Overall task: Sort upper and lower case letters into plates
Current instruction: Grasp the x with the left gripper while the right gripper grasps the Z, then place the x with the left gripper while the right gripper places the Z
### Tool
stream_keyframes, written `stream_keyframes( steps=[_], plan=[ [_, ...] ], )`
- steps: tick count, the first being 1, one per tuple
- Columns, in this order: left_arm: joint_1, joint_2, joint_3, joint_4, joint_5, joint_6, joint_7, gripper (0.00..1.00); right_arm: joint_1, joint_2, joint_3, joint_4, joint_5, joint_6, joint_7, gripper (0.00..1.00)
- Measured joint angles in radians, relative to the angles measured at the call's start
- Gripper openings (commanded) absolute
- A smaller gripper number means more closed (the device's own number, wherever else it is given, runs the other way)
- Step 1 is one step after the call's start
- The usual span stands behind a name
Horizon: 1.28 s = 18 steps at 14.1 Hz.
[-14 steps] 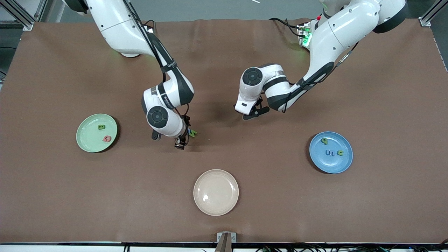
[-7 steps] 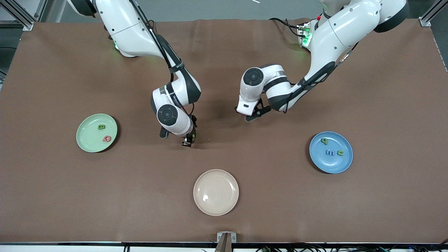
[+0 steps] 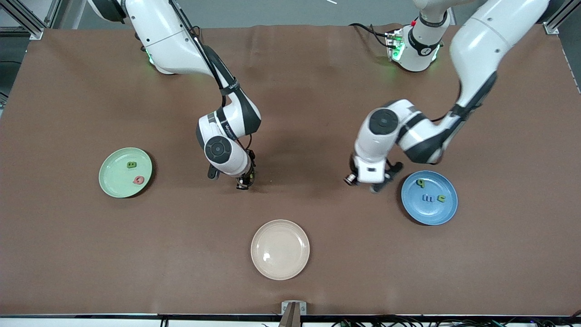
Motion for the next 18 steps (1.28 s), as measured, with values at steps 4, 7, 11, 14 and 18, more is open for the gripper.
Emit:
stream_keyframes(
  steps=[4,7,11,14,18],
  plan=[
    [0.1,-0.003,0.001,0.087,0.0,-0.155,0.137,0.0,0.002,0.005,-0.001,0.0,0.0,0.007,0.0,0.51],
    [0.215,0.002,0.006,0.093,-0.002,-0.177,0.302,0.0,0.002,0.005,-0.001,0.001,0.0,0.013,0.0,0.36],
    [0.288,0.048,0.021,0.092,-0.002,-0.179,0.408,1.0,0.004,0.0,-0.003,0.001,0.0,0.008,0.0,0.17],
    [0.288,0.058,0.034,0.093,-0.002,-0.179,0.477,1.0,0.004,0.002,-0.003,0.002,0.0,0.009,0.0,0.13],
    [0.289,0.031,0.033,0.133,-0.002,-0.218,0.585,1.0,0.001,-0.005,-0.017,0.009,-0.001,-0.043,-0.039,0.08]
  ],
)
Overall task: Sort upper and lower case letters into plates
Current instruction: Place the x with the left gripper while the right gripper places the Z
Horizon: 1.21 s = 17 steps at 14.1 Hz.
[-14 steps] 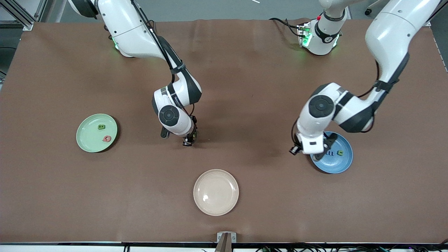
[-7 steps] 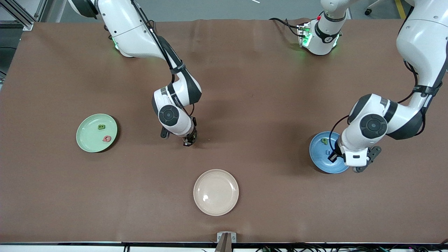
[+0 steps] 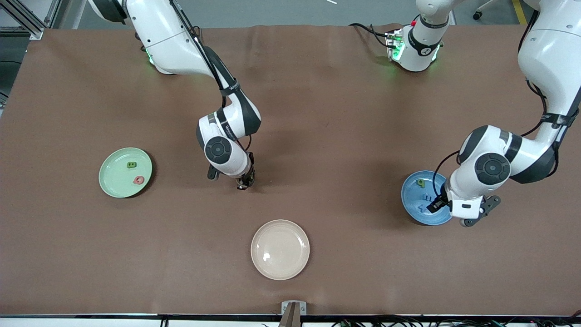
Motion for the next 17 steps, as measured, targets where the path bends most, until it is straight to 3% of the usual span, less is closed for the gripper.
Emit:
stream_keyframes(
  steps=[4,7,10,14,17],
  plan=[
    [0.001,-0.038,-0.036,0.152,-0.009,-0.16,0.261,1.0,-0.065,-0.11,-0.018,0.009,0.0,-0.2,-0.231,0.08],
    [0.013,-0.085,-0.044,0.237,-0.135,-0.219,0.42,1.0,-0.158,-0.223,-0.035,-0.024,-0.035,-0.284,-0.456,0.08],
    [0.048,-0.139,-0.044,0.28,-0.24,-0.283,0.55,1.0,-0.251,-0.309,-0.056,-0.112,-0.152,-0.294,-0.775,0.12],
    [0.059,-0.207,-0.049,0.329,-0.251,-0.397,0.681,1.0,-0.403,-0.364,-0.063,-0.197,-0.18,-0.275,-1.237,0.12],
    [0.06,-0.273,-0.054,0.336,-0.307,-0.443,0.707,1.0,-0.511,-0.372,-0.065,-0.256,-0.234,-0.173,-1.568,0.11]
  ],
)
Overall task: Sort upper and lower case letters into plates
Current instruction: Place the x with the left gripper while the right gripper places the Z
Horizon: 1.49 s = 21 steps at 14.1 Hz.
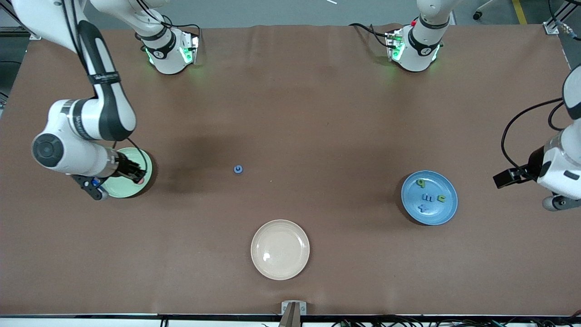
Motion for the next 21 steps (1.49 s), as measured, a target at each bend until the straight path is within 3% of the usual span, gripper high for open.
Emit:
stream_keyframes(
  steps=[3,6,7,8,10,12,16,17,19,20,21],
  plan=[
    [0.014,-0.053,0.0,0.001,-0.063,-0.015,0.055,1.0,-0.071,0.0,0.0,-0.109,-0.025,0.178,-0.236,0.12],
    [0.016,-0.104,0.015,0.002,-0.145,-0.057,0.108,1.0,-0.117,0.0,0.0,-0.158,-0.027,0.237,-0.396,0.12],
    [-0.006,-0.134,0.061,0.002,-0.2,-0.066,0.123,1.0,-0.135,0.001,0.0,-0.161,-0.027,0.237,-0.434,0.12],
    [-0.061,-0.171,0.149,0.002,-0.257,-0.076,0.142,1.0,-0.153,0.002,0.0,-0.165,-0.027,0.237,-0.467,0.13],
    [-0.237,-0.24,0.382,0.002,-0.334,-0.117,0.167,1.0,-0.18,0.016,0.001,-0.175,-0.027,0.237,-0.508,0.15],
    [-0.396,-0.287,0.565,0.002,-0.367,-0.18,0.176,1.0,-0.195,0.045,0.001,-0.18,-0.027,0.24,-0.538,0.15],
    [-0.463,-0.338,0.688,-0.016,-0.424,-0.243,0.241,1.0,-0.208,0.11,0.003,-0.181,-0.027,0.29,-0.598,0.18],
    [-0.472,-0.351,0.708,-0.027,-0.427,-0.244,0.255,1.0,-0.211,0.12,0.003,-0.181,-0.027,0.303,-0.603,0.24],
    [-0.495,-0.381,0.726,-0.056,-0.427,-0.245,0.262,1.0,-0.216,0.13,0.003,-0.181,-0.027,0.315,-0.613,0.64],
    [-0.506,-0.395,0.728,-0.068,-0.427,-0.245,0.262,1.0,-0.217,0.131,0.003,-0.18,-0.027,0.315,-0.615,0.89],
    [-0.512,-0.406,0.728,-0.076,-0.427,-0.245,0.262,1.0,-0.217,0.131,0.004,-0.18,-0.027,0.314,-0.616,1.0]
  ],
)
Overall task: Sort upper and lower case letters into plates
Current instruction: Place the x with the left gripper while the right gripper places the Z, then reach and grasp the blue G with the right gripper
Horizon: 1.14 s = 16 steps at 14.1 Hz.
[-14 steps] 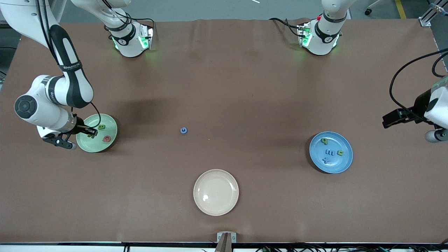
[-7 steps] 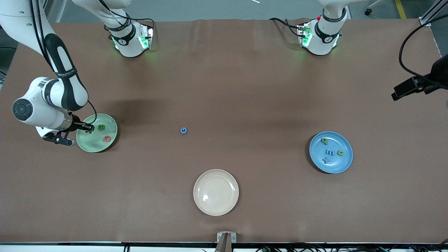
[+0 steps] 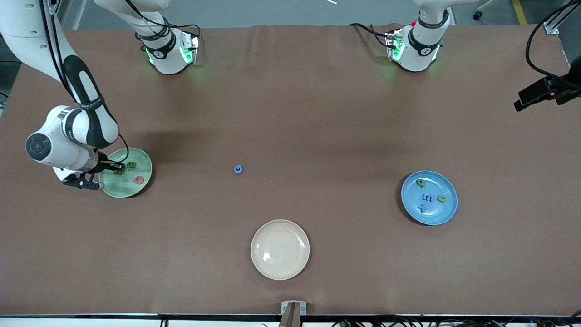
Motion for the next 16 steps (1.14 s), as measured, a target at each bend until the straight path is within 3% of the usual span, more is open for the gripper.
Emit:
stream_keyframes(
  steps=[4,10,16],
  plan=[
    [-0.003,-0.012,0.001,-0.01,0.0,0.023,0.0,1.0,0.01,-0.011,0.014,0.029,0.0,-0.037,-0.002,1.0],
    [-0.01,-0.012,-0.041,-0.037,0.0,0.04,0.002,1.0,0.159,-0.085,0.032,0.245,0.005,-0.431,0.005,0.99],
    [-0.011,-0.013,-0.048,-0.043,0.0,0.043,0.002,1.0,0.335,-0.086,0.037,0.258,0.199,-0.445,0.208,0.99]
  ],
)
